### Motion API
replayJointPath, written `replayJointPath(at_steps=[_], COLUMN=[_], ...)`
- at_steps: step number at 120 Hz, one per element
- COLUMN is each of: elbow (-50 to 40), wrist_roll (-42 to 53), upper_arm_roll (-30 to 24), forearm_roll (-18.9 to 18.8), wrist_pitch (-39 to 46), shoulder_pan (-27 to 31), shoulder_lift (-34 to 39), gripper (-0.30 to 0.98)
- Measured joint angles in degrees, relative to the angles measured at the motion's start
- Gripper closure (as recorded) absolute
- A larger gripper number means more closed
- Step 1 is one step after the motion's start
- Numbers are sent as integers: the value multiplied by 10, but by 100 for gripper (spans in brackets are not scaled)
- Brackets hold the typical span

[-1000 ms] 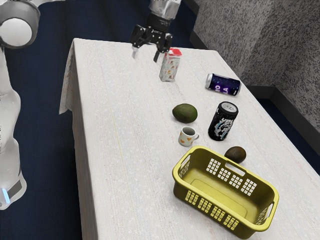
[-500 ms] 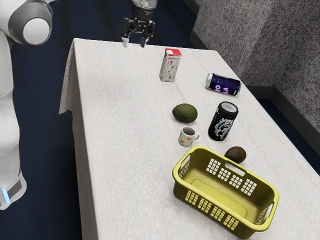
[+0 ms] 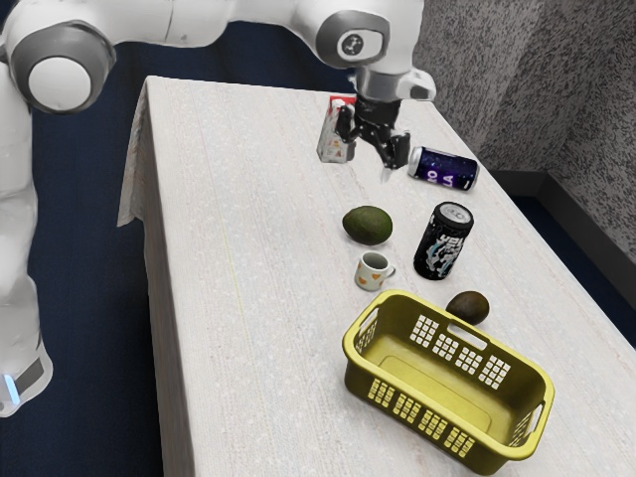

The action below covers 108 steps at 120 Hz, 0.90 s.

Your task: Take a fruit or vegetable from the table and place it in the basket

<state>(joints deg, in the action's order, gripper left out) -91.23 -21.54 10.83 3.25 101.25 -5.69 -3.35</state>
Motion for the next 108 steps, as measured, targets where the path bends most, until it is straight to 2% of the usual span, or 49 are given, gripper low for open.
replayJointPath(at_steps=[8, 30, 69, 108], elbow=[-9, -59, -76, -84], wrist_roll=[60, 193, 387, 510], upper_arm_roll=[0, -1, -16, -16], forearm_roll=[1, 0, 14, 42], wrist_pitch=[31, 97, 144, 171], shoulder_pan=[9, 85, 65, 76], shoulder_lift=[-4, -10, -33, -71], gripper=[0, 0, 0, 0])
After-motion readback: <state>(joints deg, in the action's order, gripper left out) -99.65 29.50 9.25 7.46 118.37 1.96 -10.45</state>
